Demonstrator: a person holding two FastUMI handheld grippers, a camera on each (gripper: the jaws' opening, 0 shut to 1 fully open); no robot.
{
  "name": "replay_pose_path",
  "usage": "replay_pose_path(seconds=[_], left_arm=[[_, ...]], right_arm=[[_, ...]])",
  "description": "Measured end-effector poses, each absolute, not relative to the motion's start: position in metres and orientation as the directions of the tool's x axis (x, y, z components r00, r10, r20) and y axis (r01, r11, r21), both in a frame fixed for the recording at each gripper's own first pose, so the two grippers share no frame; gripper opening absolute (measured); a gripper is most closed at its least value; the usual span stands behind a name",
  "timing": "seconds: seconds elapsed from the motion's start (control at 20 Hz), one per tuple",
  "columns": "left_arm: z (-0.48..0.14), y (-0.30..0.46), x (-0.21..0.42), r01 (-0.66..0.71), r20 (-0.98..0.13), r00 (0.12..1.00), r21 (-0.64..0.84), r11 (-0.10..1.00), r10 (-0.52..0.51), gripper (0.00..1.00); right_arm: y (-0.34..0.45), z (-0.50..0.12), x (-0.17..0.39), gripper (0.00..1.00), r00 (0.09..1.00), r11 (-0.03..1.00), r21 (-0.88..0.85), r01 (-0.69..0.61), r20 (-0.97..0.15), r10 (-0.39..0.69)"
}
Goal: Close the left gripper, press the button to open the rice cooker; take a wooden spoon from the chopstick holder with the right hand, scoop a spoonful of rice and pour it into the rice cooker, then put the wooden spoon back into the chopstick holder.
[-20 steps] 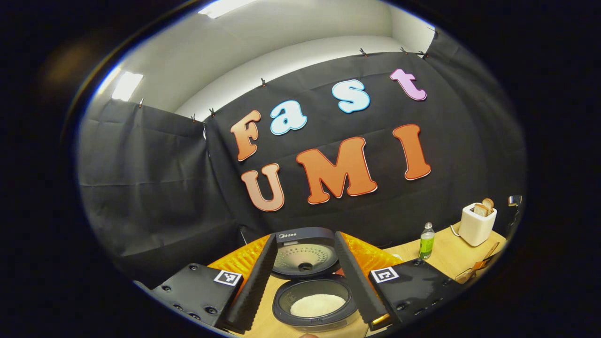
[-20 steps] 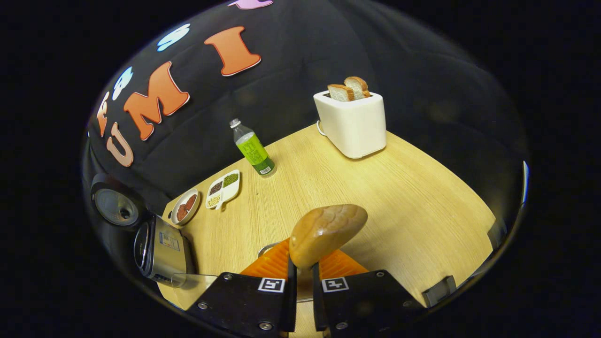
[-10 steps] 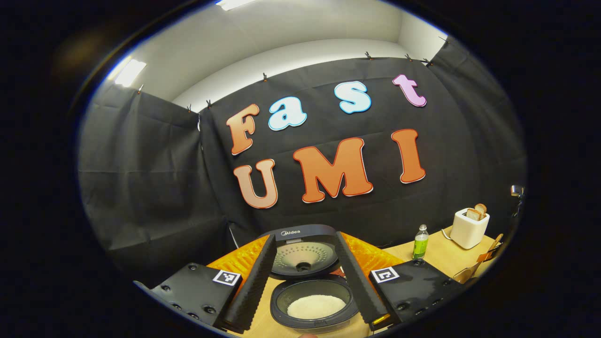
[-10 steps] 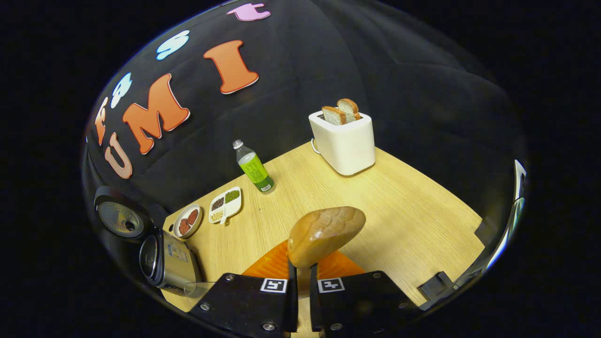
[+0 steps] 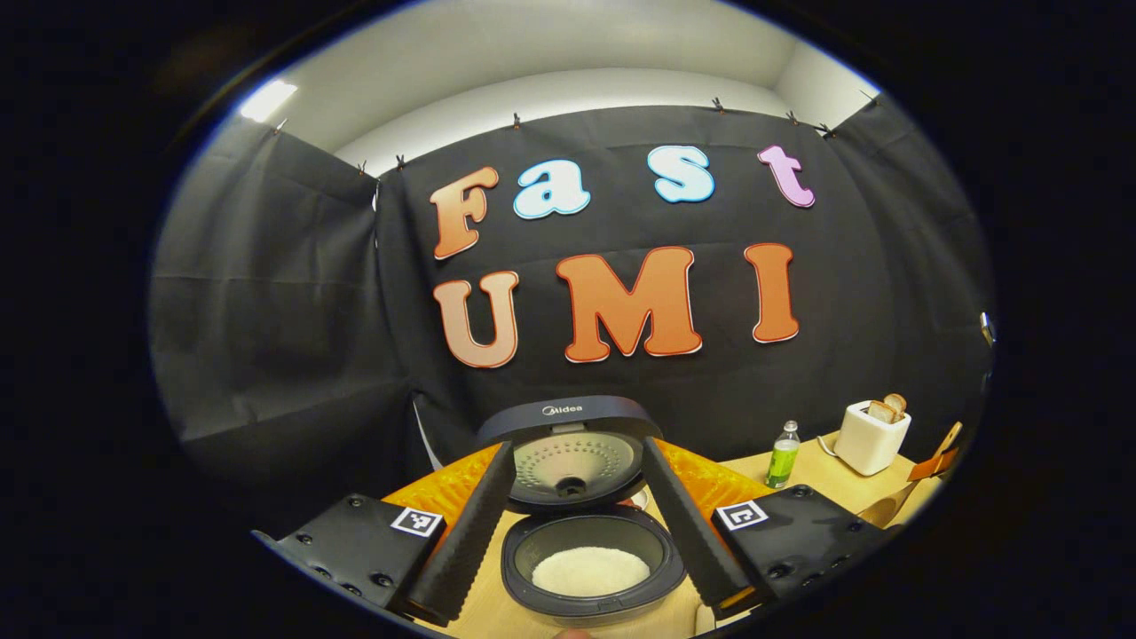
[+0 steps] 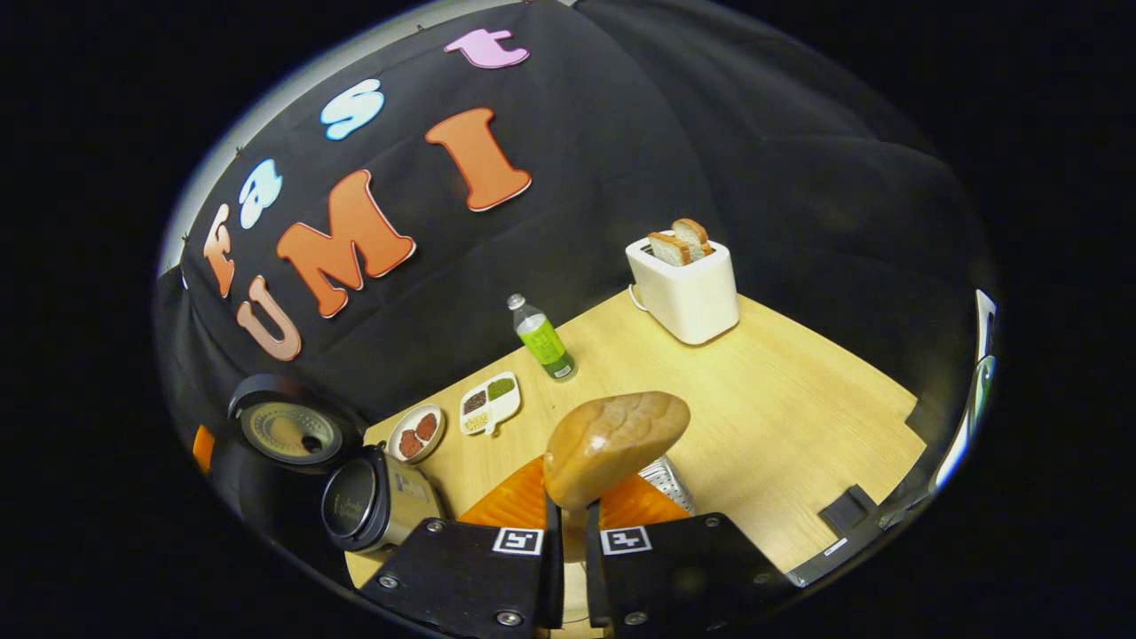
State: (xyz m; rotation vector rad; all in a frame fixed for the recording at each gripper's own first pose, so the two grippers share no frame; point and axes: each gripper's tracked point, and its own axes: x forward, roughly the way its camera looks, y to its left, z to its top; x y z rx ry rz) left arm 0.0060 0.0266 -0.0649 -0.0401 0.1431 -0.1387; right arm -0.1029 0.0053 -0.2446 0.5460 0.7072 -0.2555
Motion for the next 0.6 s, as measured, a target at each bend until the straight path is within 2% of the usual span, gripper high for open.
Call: replay_pose_path(seconds=[0.25, 0.55, 0.6], left_arm=[[-0.081, 0.038, 0.005, 0.168, -0.166, 0.970, -0.066, 0.984, -0.176, 0.88], [-0.103, 0.062, 0.001, 0.179, -0.208, 0.960, -0.065, 0.982, -0.189, 0.88], [-0.106, 0.067, 0.000, 0.176, -0.212, 0.959, -0.065, 0.982, -0.186, 0.96]], right_arm=[[0.060, -0.255, -0.114, 0.10, 0.725, 0.892, 0.329, 0.311, -0.689, 0.001], [0.089, -0.277, -0.117, 0.10, 0.723, 0.977, 0.081, 0.199, -0.684, -0.091], [0.091, -0.281, -0.118, 0.10, 0.725, 0.981, 0.040, 0.188, -0.680, -0.111]])
